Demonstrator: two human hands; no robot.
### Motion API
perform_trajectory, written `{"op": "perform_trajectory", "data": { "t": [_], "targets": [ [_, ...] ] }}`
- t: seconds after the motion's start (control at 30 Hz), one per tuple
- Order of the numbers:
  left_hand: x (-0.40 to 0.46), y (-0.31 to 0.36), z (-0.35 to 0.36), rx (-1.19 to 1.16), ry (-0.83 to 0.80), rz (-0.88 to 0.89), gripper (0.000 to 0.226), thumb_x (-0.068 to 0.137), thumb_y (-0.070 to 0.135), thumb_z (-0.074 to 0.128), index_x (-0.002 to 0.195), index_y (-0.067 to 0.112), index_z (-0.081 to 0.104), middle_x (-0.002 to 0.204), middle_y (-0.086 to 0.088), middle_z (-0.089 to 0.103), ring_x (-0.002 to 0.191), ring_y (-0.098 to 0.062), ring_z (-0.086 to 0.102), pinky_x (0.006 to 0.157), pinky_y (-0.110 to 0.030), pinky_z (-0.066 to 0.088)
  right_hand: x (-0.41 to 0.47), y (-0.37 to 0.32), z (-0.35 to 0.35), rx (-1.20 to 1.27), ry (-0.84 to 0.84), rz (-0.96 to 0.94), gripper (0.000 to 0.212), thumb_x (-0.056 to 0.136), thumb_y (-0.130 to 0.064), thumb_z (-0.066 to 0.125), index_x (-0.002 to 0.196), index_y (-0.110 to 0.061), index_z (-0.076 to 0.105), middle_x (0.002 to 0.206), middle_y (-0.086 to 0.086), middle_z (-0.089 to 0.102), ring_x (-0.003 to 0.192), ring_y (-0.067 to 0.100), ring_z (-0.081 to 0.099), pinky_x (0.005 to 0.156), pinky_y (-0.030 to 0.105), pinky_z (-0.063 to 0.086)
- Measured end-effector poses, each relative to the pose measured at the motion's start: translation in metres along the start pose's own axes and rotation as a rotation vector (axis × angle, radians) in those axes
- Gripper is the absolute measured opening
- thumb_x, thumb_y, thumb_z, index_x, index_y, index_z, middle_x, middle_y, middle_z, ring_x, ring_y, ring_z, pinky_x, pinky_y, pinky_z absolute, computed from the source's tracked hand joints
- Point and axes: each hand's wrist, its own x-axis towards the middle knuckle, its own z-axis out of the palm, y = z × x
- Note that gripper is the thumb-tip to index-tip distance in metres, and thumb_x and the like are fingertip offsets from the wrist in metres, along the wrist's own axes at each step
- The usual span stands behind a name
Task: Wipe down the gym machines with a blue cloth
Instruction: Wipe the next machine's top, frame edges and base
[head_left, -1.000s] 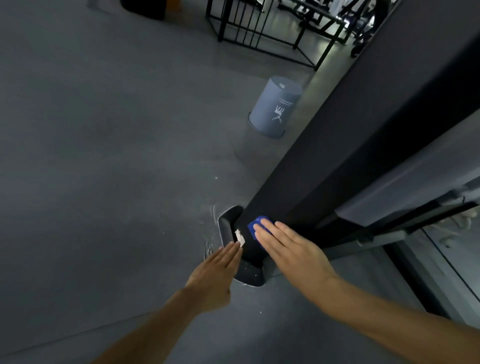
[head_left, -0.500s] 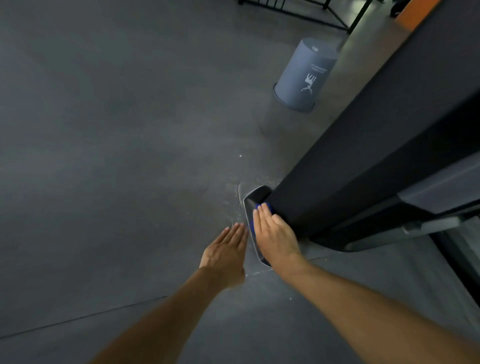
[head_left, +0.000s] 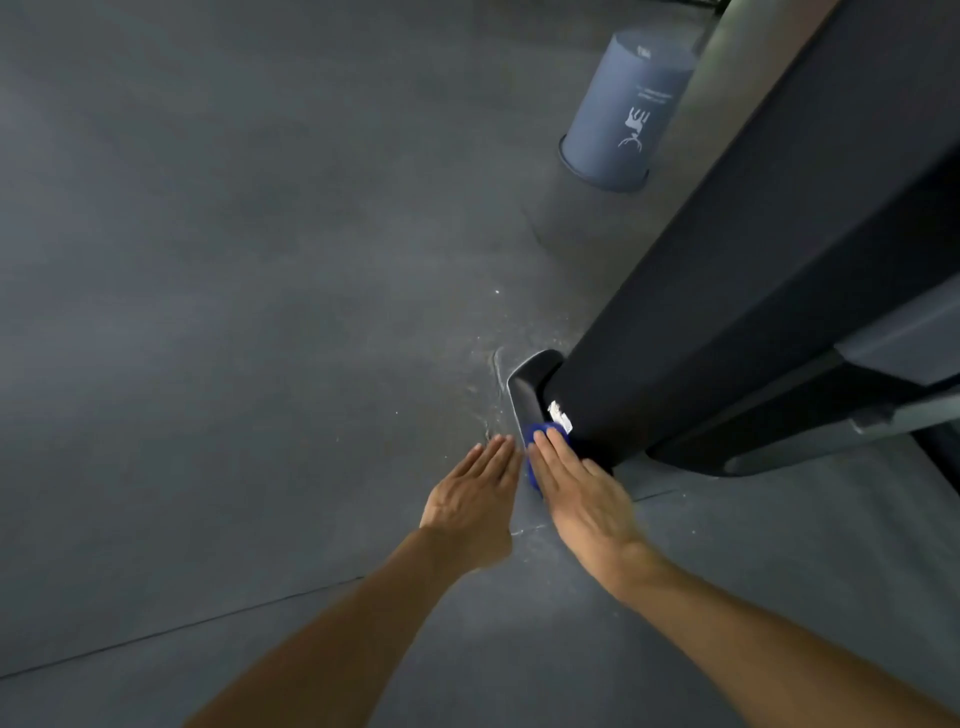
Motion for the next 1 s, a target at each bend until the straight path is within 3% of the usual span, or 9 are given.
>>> {"op": "perform_trajectory", "data": {
  "t": [0.07, 0.2, 0.27, 0.43, 0.5, 0.77, 0.87, 0.93, 1.0],
  "targets": [
    [0.002, -0.002, 0.002, -0.012, 0.017, -0.015, 0.090, 0.098, 0.014, 0.045, 0.161, 0.009, -0.019, 0.170, -0.008, -0.025, 0.157, -0.018, -0.024, 0.127, -0.034, -0.014, 0.011, -0.010, 0.001, -0.007, -0.017, 0.018, 0.064, 0.093, -0.024, 0.043, 0.156, -0.011, 0.038, 0.163, 0.005, 0.037, 0.151, 0.019, 0.035, 0.091, 0.023, 0.048],
    [0.012, 0.005, 0.000, -0.033, 0.039, -0.005, 0.090, 0.097, 0.011, 0.047, 0.163, 0.010, -0.014, 0.172, -0.006, -0.020, 0.158, -0.017, -0.021, 0.128, -0.033, -0.012, -0.014, -0.004, 0.012, 0.128, 0.068, 0.029, 0.064, 0.086, -0.011, 0.054, 0.150, -0.006, 0.048, 0.159, 0.009, 0.044, 0.148, 0.022, 0.040, 0.089, 0.029, 0.053],
    [0.018, 0.015, 0.001, -0.041, 0.030, 0.013, 0.092, 0.096, 0.008, 0.047, 0.164, 0.012, -0.015, 0.171, -0.004, -0.021, 0.157, -0.015, -0.021, 0.126, -0.031, -0.014, -0.042, 0.001, 0.030, 0.153, 0.162, -0.008, 0.058, 0.091, -0.005, 0.049, 0.149, -0.003, 0.048, 0.157, 0.013, 0.045, 0.148, 0.026, 0.040, 0.097, 0.033, 0.055],
    [0.027, 0.038, 0.009, -0.045, -0.014, 0.020, 0.094, 0.095, 0.004, 0.047, 0.162, 0.013, -0.019, 0.169, -0.004, -0.026, 0.154, -0.015, -0.027, 0.124, -0.030, -0.017, -0.083, 0.010, 0.054, 0.235, 0.148, 0.044, 0.058, 0.092, -0.001, 0.039, 0.150, 0.001, 0.045, 0.155, 0.018, 0.047, 0.148, 0.032, 0.040, 0.108, 0.039, 0.049],
    [0.027, 0.042, 0.009, -0.028, -0.026, 0.017, 0.093, 0.096, 0.004, 0.046, 0.162, 0.012, -0.019, 0.169, -0.005, -0.028, 0.154, -0.016, -0.027, 0.123, -0.030, -0.018, -0.085, 0.006, 0.051, 0.301, 0.143, 0.105, 0.058, 0.090, 0.002, 0.049, 0.149, 0.001, 0.048, 0.155, 0.018, 0.047, 0.148, 0.031, 0.040, 0.110, 0.039, 0.048],
    [0.025, 0.044, 0.014, 0.059, -0.059, 0.023, 0.087, 0.098, 0.004, 0.041, 0.163, 0.011, -0.016, 0.169, -0.007, -0.028, 0.156, -0.017, -0.025, 0.128, -0.034, -0.012, -0.063, -0.029, 0.027, 0.584, 0.077, 0.532, 0.098, 0.057, 0.004, 0.092, 0.145, 0.007, 0.049, 0.151, 0.023, 0.049, 0.141, 0.035, 0.047, 0.121, 0.037, 0.032],
    [0.027, 0.045, 0.015, 0.063, -0.082, 0.023, 0.089, 0.098, 0.006, 0.045, 0.162, 0.010, -0.017, 0.168, -0.007, -0.029, 0.156, -0.018, -0.025, 0.130, -0.036, -0.008, -0.048, -0.034, 0.024, 0.644, 0.099, 0.633, 0.091, 0.056, 0.005, 0.092, 0.140, 0.007, 0.055, 0.145, 0.026, 0.054, 0.133, 0.038, 0.052, 0.118, 0.041, 0.039],
    [0.027, 0.045, 0.014, 0.076, -0.089, 0.023, 0.090, 0.098, 0.007, 0.047, 0.162, 0.011, -0.016, 0.168, -0.007, -0.029, 0.156, -0.018, -0.025, 0.130, -0.036, -0.008, -0.046, -0.032, 0.024, 0.638, 0.078, 0.625, 0.082, 0.062, 0.003, 0.089, 0.137, 0.006, 0.056, 0.140, 0.026, 0.055, 0.126, 0.039, 0.053, 0.111, 0.043, 0.046],
    [0.025, 0.044, 0.011, 0.085, -0.109, 0.035, 0.090, 0.098, 0.008, 0.047, 0.163, 0.012, -0.015, 0.169, -0.006, -0.028, 0.156, -0.017, -0.025, 0.129, -0.035, -0.011, -0.050, -0.025, 0.023, 0.573, 0.029, 0.586, 0.077, 0.066, -0.001, 0.088, 0.136, 0.003, 0.055, 0.135, 0.023, 0.056, 0.120, 0.036, 0.054, 0.107, 0.038, 0.044]
  ]
}}
